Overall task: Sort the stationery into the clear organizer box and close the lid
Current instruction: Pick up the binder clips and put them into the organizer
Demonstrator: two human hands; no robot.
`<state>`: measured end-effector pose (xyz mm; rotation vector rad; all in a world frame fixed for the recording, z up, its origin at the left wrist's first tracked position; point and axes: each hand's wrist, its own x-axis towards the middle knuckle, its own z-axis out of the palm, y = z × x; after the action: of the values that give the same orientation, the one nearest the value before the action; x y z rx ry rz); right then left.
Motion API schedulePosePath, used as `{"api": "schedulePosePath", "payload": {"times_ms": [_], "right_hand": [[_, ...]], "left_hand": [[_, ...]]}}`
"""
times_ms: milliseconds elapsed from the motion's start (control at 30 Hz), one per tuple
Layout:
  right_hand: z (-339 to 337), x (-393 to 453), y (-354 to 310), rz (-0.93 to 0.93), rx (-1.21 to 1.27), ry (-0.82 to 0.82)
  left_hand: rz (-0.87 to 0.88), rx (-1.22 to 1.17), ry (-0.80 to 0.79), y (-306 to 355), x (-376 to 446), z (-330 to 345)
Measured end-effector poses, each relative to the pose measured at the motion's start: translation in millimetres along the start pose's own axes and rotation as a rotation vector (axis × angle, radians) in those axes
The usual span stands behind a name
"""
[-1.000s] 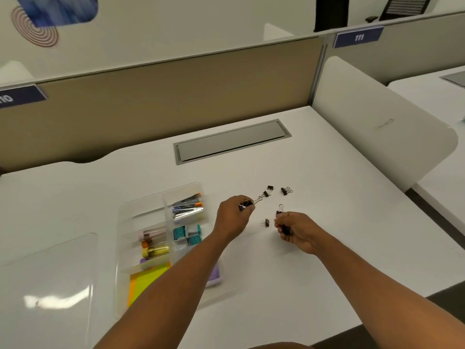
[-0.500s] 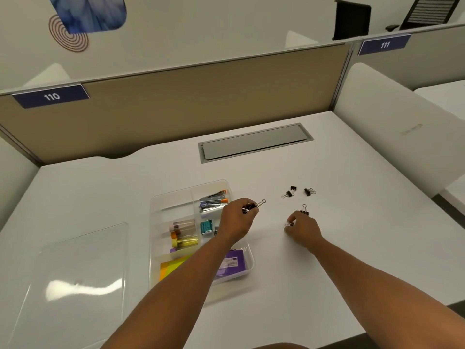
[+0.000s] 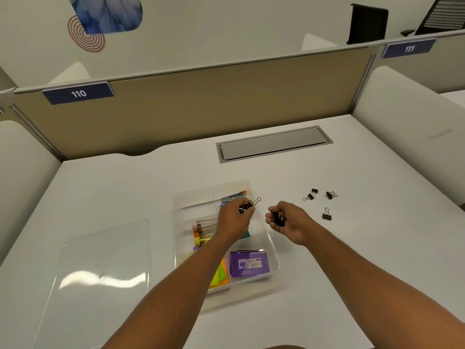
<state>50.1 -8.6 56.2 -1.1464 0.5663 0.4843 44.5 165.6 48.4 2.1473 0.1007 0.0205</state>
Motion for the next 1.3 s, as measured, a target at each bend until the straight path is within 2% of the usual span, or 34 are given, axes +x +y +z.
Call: {"api": "schedulePosePath", "payload": {"times_ms": [133,300,433,633,867,1000,1300], "right_hand": [[42.8,4.4,-1.9,0.031,0.109,-0.109],[98.6,15.1,0.8,0.092,0.043,-0.202],[133.2,29.7,5.8,0.130,0.023,-0.160],[163.9,53.1,15.3,0.162,0.030,-0.126],[175.4,54.3,15.1,0.124,-0.072,-0.129],[169.6,47.2,17.9,0.089,-0.141,-0.129],[129.2,22.5,11.2,0.016,-0.088,-0.122]], "left_hand": [[-0.004,0.010,0.073,-18.2,4.4,-22.5],[-0.046,0.028,0.202,-45.9,13.3,-55.8],[-0.123,0.009,0.255,-61.0,24.5,-78.6],[-0.218,-0.045,0.220,-77.3,31.8,-100.3],[-0.281,-0.098,0.193,-75.0,29.0,-106.9],[-0.241,-0.069,0.222,-72.5,24.7,-109.6],[-0.190,-0.109,0.197,-53.3,17.0,-88.2]]}}
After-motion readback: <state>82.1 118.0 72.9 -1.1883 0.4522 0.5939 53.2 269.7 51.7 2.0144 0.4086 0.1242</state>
